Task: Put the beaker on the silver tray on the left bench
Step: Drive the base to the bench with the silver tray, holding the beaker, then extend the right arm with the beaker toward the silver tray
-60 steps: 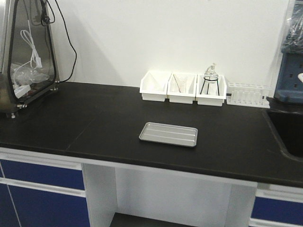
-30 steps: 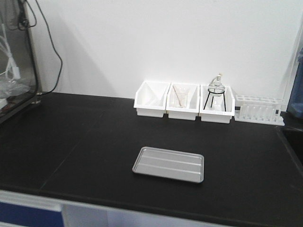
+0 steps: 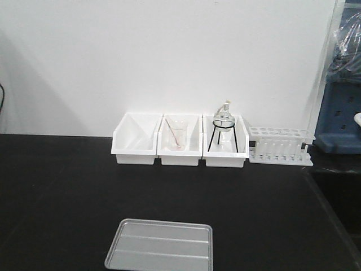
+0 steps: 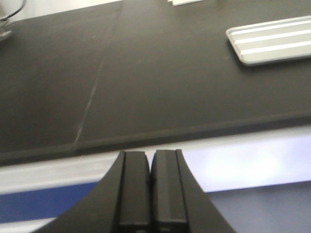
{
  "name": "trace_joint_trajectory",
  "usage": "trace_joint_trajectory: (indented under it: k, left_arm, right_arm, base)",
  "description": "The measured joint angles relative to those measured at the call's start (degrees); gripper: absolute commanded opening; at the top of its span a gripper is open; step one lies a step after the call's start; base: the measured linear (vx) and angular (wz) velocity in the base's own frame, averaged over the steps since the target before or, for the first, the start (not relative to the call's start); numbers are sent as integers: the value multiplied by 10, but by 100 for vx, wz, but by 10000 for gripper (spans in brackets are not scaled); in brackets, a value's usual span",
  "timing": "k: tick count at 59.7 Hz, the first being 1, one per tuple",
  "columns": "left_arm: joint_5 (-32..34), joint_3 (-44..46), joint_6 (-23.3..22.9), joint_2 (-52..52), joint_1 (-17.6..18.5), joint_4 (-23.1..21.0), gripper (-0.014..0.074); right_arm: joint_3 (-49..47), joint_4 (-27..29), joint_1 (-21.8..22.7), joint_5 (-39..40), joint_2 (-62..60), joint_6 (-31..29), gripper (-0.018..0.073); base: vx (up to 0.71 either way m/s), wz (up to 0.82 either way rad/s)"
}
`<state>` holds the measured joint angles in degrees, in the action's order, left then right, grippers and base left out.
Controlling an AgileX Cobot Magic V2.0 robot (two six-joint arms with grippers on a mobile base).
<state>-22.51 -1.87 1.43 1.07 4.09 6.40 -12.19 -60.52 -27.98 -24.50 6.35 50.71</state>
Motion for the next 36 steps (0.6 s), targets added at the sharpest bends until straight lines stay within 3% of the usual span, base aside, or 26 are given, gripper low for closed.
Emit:
trace_joint_trajectory:
  k: [36]
  left_arm:
    - [0,0,0,0,0,0,1]
  right_arm:
    - [0,0,0,0,0,0,-11]
  base:
    - [20,-14]
